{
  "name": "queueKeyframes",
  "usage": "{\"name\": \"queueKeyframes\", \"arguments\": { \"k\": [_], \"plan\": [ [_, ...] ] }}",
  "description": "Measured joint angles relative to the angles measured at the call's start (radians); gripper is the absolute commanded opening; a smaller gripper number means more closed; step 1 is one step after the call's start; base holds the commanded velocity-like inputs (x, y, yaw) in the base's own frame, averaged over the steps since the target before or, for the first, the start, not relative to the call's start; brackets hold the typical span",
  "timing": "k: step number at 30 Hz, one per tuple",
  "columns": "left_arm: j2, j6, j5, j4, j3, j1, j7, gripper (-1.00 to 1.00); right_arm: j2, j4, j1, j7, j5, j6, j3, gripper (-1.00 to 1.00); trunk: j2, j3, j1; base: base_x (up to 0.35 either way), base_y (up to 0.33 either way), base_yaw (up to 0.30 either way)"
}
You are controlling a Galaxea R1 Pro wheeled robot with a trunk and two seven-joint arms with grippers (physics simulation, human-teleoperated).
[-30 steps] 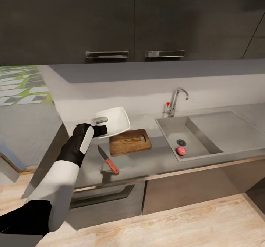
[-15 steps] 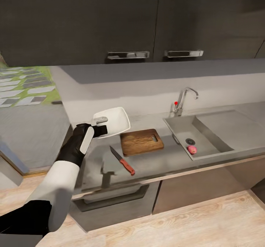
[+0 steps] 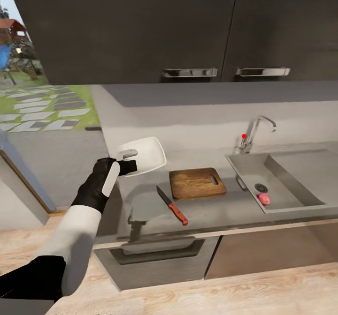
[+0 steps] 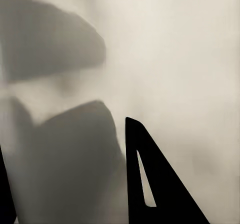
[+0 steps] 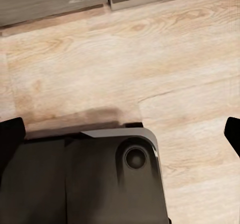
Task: In the kitchen, take the Vidalia onion out of the sink, dice it on the chopping board with the paring knife, put the diced onion into the bowl on the countertop, then place both the paring knife and the chopping board into the sink.
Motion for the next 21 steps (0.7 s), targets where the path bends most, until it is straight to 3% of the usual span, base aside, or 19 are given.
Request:
{"name": "queueKeyframes", "arguments": {
  "k": [4,11,13,14,17,21],
  "plan": [
    [0.0,0.0,0.0,0.001,0.0,0.001,0.0,-1.0,0.0,0.0,0.0,0.0,0.0,0.0,0.0,1.0,0.0,0.003,0.0,0.0,0.0,0.19],
    [0.001,0.0,-0.004,0.023,0.0,0.001,0.0,-1.0,0.0,-0.001,0.0,0.001,0.0,0.0,0.0,1.0,0.0,0.003,0.0,0.0,0.0,0.035],
    [0.018,0.008,-0.015,0.024,0.0,0.001,0.0,-1.0,0.0,-0.031,0.0,0.0,0.0,0.0,0.0,1.0,0.0,0.003,0.0,0.0,0.0,0.002],
    [0.019,0.018,-0.015,0.023,0.0,0.001,0.0,-1.0,0.0,-0.037,0.0,0.0,0.0,0.0,0.0,1.0,0.0,0.003,0.0,0.0,0.0,0.0],
    [0.032,0.168,-0.057,-0.007,0.001,0.001,0.001,-1.0,0.001,-0.111,0.0,-0.007,0.003,0.011,0.001,1.0,0.0,0.004,0.0,0.0,0.0,0.0],
    [0.039,0.195,-0.097,-0.047,0.0,0.001,0.0,-1.0,0.004,-0.141,0.0,-0.008,0.01,0.017,0.003,1.0,0.0,0.003,0.0,0.0,0.0,0.0]
  ]
}}
